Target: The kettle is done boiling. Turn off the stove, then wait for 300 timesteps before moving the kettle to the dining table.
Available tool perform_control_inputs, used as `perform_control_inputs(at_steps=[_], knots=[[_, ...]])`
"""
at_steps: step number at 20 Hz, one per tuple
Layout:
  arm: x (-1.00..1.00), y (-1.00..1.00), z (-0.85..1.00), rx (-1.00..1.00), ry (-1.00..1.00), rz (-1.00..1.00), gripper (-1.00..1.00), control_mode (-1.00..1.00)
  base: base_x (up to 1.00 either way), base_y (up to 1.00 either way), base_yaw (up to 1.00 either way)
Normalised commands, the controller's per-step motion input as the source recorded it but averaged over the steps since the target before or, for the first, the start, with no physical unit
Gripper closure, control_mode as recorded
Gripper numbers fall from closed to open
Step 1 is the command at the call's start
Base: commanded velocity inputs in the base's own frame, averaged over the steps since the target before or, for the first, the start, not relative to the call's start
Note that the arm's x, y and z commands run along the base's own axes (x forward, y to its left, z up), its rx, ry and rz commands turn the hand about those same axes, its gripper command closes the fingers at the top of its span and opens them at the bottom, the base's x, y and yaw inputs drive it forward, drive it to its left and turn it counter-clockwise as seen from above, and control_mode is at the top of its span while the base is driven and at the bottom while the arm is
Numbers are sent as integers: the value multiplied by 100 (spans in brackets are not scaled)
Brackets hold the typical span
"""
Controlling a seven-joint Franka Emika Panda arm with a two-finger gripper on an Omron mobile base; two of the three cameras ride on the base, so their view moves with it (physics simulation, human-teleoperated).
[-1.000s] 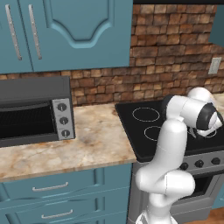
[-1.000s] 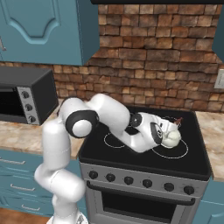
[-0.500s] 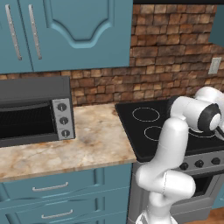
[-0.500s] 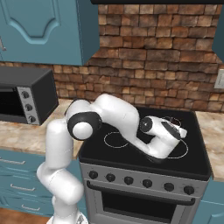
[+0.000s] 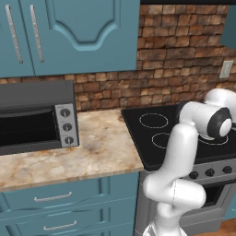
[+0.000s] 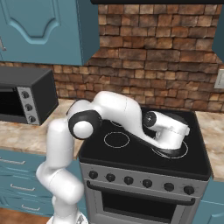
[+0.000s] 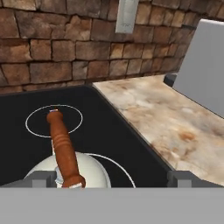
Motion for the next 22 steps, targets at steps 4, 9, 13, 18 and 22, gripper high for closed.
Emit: perform_control_inputs(at_steps=[4, 9, 13, 18, 22], knots=[[-10, 23, -4, 0, 0, 2, -100, -100, 0, 0, 0], [-1, 36, -15, 0, 0, 5, -100, -100, 0, 0, 0], [10, 22, -24, -2, 1, 3, -100, -100, 0, 0, 0], [20, 0, -19, 0, 1, 0, -100, -100, 0, 0, 0], [6, 0, 0, 0, 0, 0, -100, -100, 0, 0, 0]])
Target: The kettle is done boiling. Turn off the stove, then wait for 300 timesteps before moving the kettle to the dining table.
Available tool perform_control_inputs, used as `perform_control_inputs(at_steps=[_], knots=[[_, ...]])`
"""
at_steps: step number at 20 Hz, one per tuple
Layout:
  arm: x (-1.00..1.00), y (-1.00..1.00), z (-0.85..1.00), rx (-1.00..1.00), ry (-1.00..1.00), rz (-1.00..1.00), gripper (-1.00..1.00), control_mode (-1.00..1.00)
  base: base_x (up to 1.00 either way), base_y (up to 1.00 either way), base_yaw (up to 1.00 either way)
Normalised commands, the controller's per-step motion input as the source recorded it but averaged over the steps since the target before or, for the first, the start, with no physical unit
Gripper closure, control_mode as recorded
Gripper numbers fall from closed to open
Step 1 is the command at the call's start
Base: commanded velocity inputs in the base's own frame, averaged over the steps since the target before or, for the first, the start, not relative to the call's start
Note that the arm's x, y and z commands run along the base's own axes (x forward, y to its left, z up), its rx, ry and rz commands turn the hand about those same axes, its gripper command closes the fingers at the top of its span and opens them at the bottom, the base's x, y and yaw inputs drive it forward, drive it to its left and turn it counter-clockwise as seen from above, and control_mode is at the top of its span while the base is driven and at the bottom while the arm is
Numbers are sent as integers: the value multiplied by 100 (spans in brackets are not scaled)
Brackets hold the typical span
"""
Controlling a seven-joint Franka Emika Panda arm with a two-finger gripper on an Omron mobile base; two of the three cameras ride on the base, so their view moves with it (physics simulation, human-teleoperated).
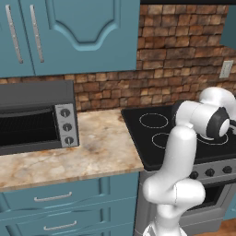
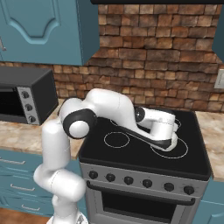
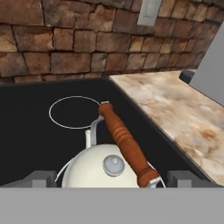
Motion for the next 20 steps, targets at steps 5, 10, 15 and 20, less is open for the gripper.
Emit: perform_control_inputs(at_steps=[5, 10, 15, 20], knots=[[3, 0, 0, 0, 0, 0, -100, -100, 0, 0, 0], [0, 0, 0, 0, 0, 0, -100, -100, 0, 0, 0], [0, 0, 0, 0, 0, 0, -100, -100, 0, 0, 0], [0, 0, -2, 0, 0, 0, -100, -100, 0, 0, 0]])
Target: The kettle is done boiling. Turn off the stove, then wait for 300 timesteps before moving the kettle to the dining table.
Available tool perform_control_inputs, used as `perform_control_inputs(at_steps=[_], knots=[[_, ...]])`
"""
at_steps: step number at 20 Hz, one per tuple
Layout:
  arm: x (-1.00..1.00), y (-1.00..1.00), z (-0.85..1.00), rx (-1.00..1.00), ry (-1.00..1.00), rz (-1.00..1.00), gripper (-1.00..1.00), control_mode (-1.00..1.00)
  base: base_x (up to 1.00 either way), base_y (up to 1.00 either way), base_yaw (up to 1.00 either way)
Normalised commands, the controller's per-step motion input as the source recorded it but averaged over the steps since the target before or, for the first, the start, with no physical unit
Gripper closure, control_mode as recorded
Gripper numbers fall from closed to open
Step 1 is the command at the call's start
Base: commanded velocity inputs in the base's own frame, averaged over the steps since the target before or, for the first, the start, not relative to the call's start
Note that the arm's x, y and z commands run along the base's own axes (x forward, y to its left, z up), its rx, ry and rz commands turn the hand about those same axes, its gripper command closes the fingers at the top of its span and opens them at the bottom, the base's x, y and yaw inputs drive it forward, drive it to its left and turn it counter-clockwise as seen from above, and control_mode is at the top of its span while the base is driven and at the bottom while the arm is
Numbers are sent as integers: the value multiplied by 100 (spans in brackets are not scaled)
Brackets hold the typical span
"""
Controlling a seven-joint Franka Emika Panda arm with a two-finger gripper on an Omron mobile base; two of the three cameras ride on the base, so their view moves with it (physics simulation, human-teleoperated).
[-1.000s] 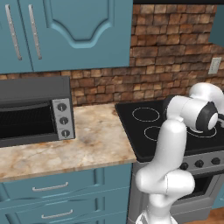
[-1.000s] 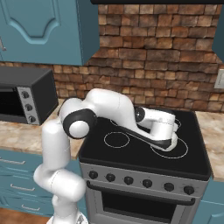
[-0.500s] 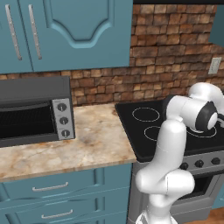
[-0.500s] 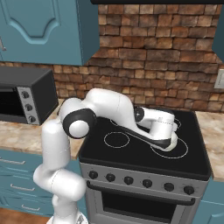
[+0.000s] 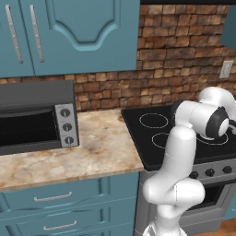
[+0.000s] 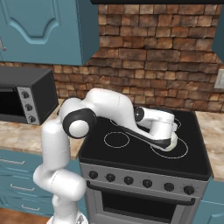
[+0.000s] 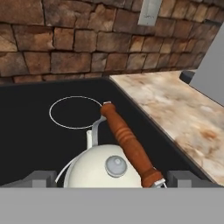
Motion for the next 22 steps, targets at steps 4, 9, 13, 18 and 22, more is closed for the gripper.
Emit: perform_control_inputs(at_steps=[4, 9, 13, 18, 22], knots=[[0, 0, -5, 0, 0, 0, -100, -100, 0, 0, 0], [-3, -14, 0, 0, 0, 0, -100, -100, 0, 0, 0], [-16, -29, 0, 0, 0, 0, -100, -100, 0, 0, 0], [-5, -14, -4, 0, 1, 0, -100, -100, 0, 0, 0], [3, 0, -17, 0, 6, 0, -100, -100, 0, 0, 0]])
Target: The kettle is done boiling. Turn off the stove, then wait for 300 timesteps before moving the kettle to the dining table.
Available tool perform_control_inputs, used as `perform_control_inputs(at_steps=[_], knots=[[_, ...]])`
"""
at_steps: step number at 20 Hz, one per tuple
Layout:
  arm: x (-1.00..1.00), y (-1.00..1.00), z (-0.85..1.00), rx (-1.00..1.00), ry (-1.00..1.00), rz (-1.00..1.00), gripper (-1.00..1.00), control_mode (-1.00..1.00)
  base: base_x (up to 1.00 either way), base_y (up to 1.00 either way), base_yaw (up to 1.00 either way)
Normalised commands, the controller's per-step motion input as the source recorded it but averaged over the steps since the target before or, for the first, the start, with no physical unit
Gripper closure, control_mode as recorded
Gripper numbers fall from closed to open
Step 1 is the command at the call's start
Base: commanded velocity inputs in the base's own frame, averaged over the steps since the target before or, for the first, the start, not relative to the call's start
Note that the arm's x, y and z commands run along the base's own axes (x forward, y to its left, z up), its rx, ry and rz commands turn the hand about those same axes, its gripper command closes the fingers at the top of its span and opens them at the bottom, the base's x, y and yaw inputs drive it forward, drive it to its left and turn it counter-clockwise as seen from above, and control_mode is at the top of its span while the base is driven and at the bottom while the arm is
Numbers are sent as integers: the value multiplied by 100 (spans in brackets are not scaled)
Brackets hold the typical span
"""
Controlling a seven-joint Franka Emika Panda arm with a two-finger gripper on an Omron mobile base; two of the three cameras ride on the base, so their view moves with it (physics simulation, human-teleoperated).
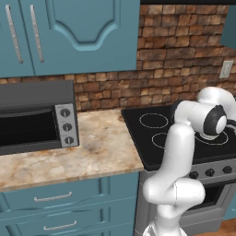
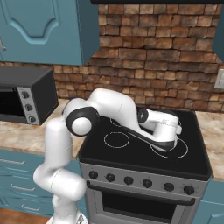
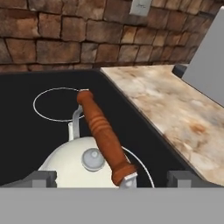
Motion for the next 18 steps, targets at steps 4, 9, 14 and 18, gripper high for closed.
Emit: perform_control_inputs(at_steps=[4, 9, 14, 18], knots=[[2, 0, -13, 0, 3, 0, -100, -100, 0, 0, 0], [1, 0, -7, 0, 0, 0, 100, -100, 0, 0, 0], [1, 0, -2, 0, 0, 0, 100, -100, 0, 0, 0], [0, 0, 0, 0, 0, 0, 100, -100, 0, 0, 0]])
